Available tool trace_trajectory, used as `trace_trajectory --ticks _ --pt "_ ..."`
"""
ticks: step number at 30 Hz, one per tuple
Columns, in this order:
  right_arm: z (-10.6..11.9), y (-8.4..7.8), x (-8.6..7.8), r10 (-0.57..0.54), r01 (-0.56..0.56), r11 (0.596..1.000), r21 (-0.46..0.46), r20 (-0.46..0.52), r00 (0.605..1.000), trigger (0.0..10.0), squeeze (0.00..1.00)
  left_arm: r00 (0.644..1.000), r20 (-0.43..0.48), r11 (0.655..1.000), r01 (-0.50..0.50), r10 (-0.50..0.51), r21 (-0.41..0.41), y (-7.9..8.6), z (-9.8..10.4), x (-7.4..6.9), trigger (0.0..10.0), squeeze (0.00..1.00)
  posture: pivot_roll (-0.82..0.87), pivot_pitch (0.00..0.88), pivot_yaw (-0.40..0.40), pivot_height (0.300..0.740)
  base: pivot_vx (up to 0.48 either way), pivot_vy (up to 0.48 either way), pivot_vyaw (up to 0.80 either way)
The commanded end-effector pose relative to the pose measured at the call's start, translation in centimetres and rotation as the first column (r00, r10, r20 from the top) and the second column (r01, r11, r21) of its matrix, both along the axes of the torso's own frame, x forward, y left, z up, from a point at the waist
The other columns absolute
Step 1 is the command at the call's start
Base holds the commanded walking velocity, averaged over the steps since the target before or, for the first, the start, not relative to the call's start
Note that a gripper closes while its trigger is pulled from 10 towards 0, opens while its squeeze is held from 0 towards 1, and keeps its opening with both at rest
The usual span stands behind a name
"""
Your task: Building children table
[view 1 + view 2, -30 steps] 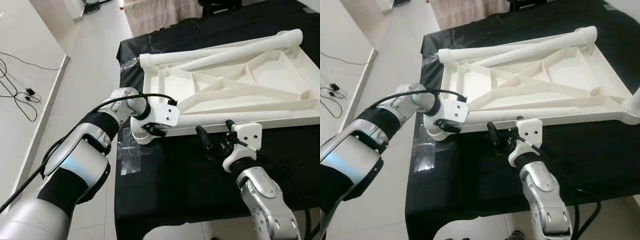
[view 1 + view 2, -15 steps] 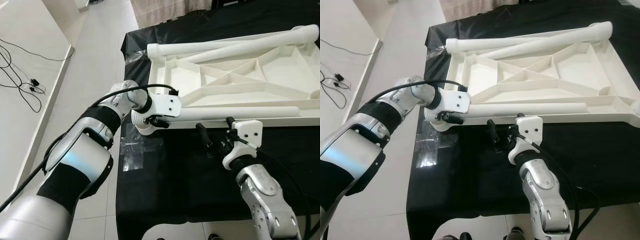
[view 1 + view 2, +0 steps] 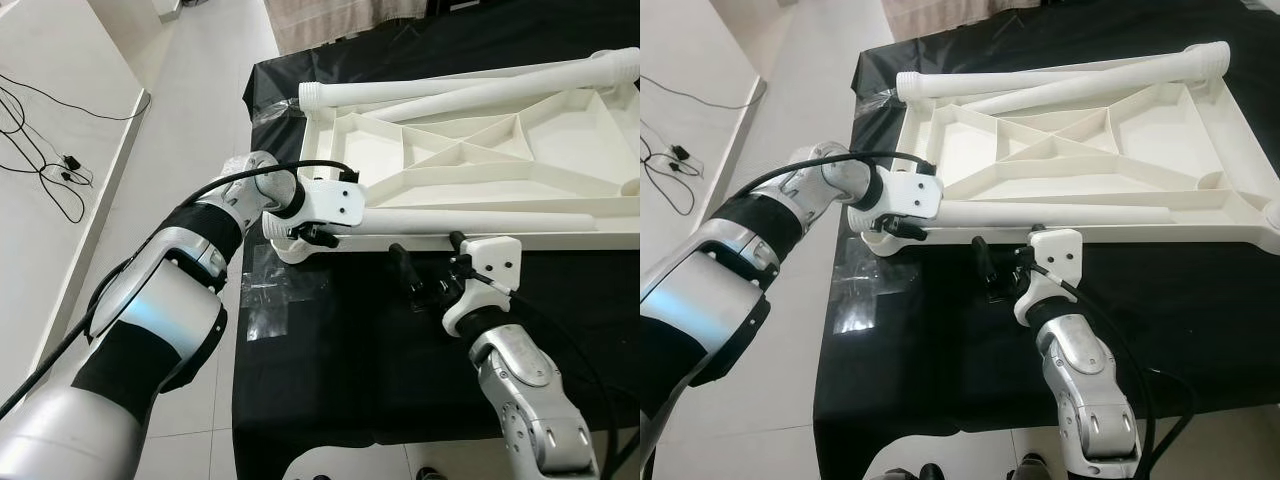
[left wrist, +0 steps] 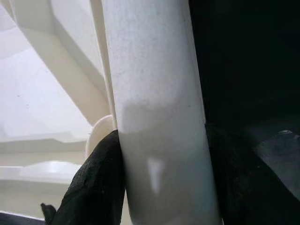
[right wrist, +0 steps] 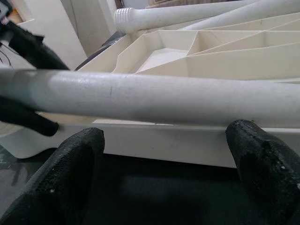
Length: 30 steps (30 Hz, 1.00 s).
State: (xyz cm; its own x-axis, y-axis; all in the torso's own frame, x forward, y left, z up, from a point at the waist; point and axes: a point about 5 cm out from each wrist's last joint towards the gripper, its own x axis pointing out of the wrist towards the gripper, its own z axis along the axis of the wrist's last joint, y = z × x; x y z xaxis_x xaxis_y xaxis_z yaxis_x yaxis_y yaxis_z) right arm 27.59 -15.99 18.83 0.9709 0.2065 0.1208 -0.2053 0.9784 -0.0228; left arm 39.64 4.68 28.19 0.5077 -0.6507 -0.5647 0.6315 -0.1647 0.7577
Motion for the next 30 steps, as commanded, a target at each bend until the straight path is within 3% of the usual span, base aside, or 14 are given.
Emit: trace_trajectory --ticks 1,7,8,10,11,19,30 --pt "-0.6 0.5 0.0 0.026 -0.025 1.0 0.014 -0.028 0.999 10.0 0.0 1.0 0.029 1.0 0.006 -0.006 0.027 0.4 1.0 0.1 10.0 0.0 -0.14 0.219 0.2 0.74 0.0 0.0 0.0" --pt "-0.6 0.6 0.0 0.029 -0.028 0.999 0.016 -0.028 0.999 10.0 0.0 0.999 0.048 1.0 0.021 -0.022 0.018 0.2 2.0 0.0 10.0 0.0 -0.14 0.21 0.201 0.74 0.0 0.0 0.0" --pt "-0.7 0.7 0.0 0.029 -0.029 0.999 0.016 -0.028 0.999 10.0 0.0 0.998 0.054 1.0 0.026 -0.026 0.012 0.2 2.3 -0.1 3.5 0.0 -0.14 0.21 0.202 0.74 0.0 0.0 0.0" --pt "-0.7 0.7 0.1 0.03 -0.03 0.999 0.017 -0.027 0.999 10.0 0.0 0.998 0.06 1.0 0.03 -0.03 0.007 0.2 2.7 -0.1 3.5 0.0 -0.14 0.21 0.202 0.74 0.0 0.0 0.0" --pt "-0.7 0.7 0.1 0.03 -0.03 0.999 0.017 -0.027 0.999 10.0 0.0 0.998 0.057 0.999 0.033 -0.033 0.003 0.2 2.8 -0.1 0.0 0.0 -0.14 0.207 0.202 0.74 0.0 0.0 0.0" --pt "-0.6 0.7 0.2 0.026 -0.026 1.0 0.016 -0.022 0.999 10.0 0.0 0.996 0.072 0.999 0.046 -0.044 -0.027 0.1 3.5 -0.2 0.0 0.0 -0.15 0.199 0.201 0.74 0.0 0.0 0.0" --pt "-0.1 -0.2 0.7 0.003 -0.003 1.0 0.027 0.001 1.0 10.0 0.0 0.991 0.134 0.986 0.008 0.014 -0.164 1.3 6.0 0.0 0.0 0.0 -0.16 0.172 0.193 0.74 0.0 0.0 0.0"
